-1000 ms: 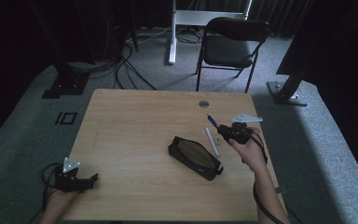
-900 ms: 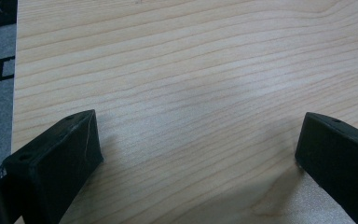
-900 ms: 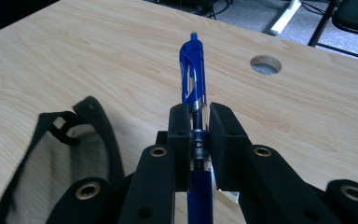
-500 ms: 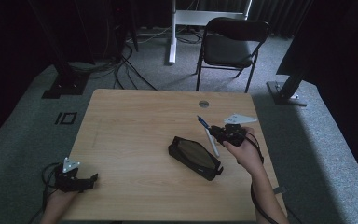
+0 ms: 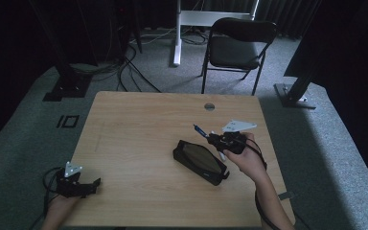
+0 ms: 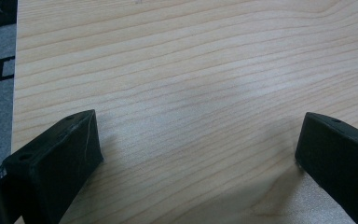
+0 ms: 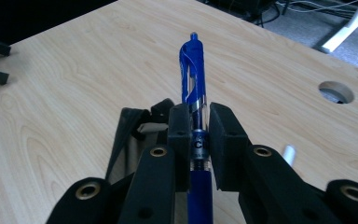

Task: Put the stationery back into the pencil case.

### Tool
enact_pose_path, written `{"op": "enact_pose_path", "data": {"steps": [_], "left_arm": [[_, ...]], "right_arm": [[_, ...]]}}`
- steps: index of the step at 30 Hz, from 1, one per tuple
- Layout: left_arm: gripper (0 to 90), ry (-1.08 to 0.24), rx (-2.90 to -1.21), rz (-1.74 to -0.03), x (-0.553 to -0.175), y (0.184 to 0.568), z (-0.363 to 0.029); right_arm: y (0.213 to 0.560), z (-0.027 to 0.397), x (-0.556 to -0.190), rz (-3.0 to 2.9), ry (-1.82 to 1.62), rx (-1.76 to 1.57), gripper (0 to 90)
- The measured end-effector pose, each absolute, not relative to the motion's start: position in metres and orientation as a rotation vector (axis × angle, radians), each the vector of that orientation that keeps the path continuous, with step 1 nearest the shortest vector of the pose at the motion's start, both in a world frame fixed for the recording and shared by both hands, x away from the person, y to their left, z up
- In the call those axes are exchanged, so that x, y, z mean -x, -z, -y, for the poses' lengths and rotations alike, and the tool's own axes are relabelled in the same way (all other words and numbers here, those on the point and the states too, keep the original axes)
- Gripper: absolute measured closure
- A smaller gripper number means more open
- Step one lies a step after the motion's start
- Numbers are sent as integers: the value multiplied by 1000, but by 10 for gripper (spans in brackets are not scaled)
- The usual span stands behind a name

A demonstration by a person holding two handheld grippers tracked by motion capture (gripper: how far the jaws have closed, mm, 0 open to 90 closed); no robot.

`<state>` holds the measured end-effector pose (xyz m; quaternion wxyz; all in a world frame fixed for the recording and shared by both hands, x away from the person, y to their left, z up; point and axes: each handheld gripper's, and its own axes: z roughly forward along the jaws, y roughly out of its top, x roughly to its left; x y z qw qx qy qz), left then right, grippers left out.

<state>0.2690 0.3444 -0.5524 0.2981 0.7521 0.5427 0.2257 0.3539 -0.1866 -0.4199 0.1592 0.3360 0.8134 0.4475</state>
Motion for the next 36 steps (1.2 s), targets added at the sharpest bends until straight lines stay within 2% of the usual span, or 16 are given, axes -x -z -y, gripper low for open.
{"op": "enact_pose_path", "data": {"steps": [36], "left_arm": [[3,-600,-1998,-1442,-269,552,-344]], "right_arm": [[460,160,-351,-2545,-1152,-860,794]]}}
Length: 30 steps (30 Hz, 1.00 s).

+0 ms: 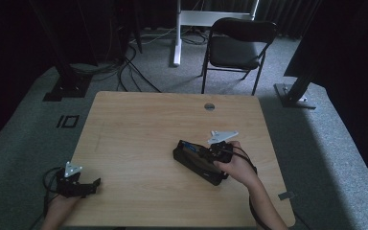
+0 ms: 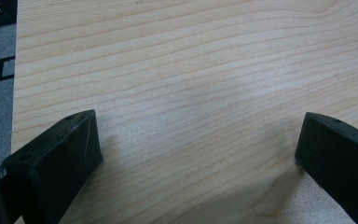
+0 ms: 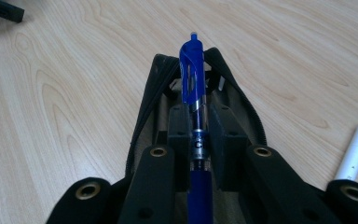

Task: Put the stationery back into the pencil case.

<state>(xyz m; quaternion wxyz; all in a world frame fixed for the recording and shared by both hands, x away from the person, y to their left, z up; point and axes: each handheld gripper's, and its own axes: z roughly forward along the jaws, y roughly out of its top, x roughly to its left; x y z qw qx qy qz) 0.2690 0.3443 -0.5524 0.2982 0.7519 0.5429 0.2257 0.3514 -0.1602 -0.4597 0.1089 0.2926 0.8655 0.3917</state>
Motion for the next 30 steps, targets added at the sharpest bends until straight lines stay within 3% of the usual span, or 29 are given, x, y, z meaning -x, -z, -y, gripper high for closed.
{"op": "enact_pose_path", "data": {"steps": [30], "left_arm": [[3,-599,-1998,-1442,-269,552,-344]], "right_arm": [[475,144,-363,-2637,-976,-866,794]]}}
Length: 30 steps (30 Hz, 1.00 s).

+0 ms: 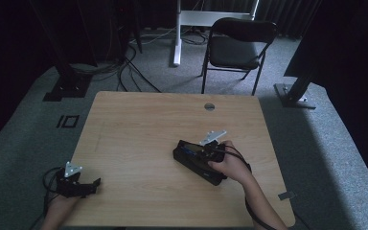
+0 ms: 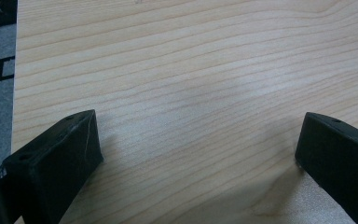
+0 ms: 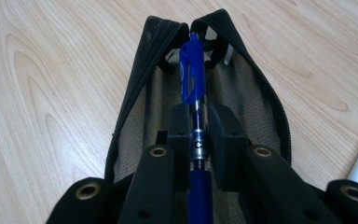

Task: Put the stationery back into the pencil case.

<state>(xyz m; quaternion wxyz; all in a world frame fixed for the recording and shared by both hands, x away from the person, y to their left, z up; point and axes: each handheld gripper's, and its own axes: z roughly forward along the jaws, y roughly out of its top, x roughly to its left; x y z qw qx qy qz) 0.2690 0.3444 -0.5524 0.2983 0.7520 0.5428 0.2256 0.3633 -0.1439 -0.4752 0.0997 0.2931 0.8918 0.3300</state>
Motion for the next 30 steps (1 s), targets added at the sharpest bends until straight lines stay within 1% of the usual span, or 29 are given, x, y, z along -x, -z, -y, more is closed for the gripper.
{"op": "enact_pose_path", "data": {"steps": [30], "left_arm": [[3,-599,-1998,-1442,-269,552,-344]], "right_arm": [[488,129,-371,-2709,-869,-878,794]]}}
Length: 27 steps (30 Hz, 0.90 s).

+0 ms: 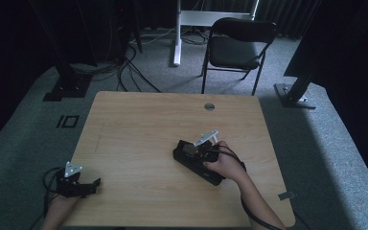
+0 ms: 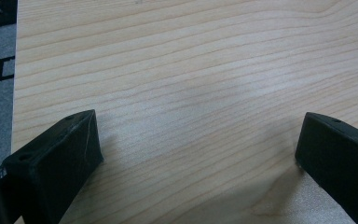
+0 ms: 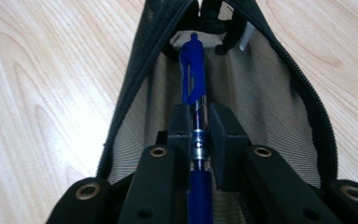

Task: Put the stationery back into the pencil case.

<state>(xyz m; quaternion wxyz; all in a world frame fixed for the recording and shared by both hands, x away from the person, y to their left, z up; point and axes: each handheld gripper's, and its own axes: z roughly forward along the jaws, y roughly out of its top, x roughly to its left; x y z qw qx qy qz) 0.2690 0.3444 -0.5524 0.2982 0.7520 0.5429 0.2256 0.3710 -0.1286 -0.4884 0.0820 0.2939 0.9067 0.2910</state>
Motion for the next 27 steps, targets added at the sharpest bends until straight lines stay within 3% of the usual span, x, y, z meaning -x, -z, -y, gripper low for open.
{"op": "enact_pose_path", "data": {"steps": [27], "left_arm": [[3,-599,-1998,-1442,-269,552,-344]], "right_arm": [[504,113,-373,-2762,-727,-888,794]]}}
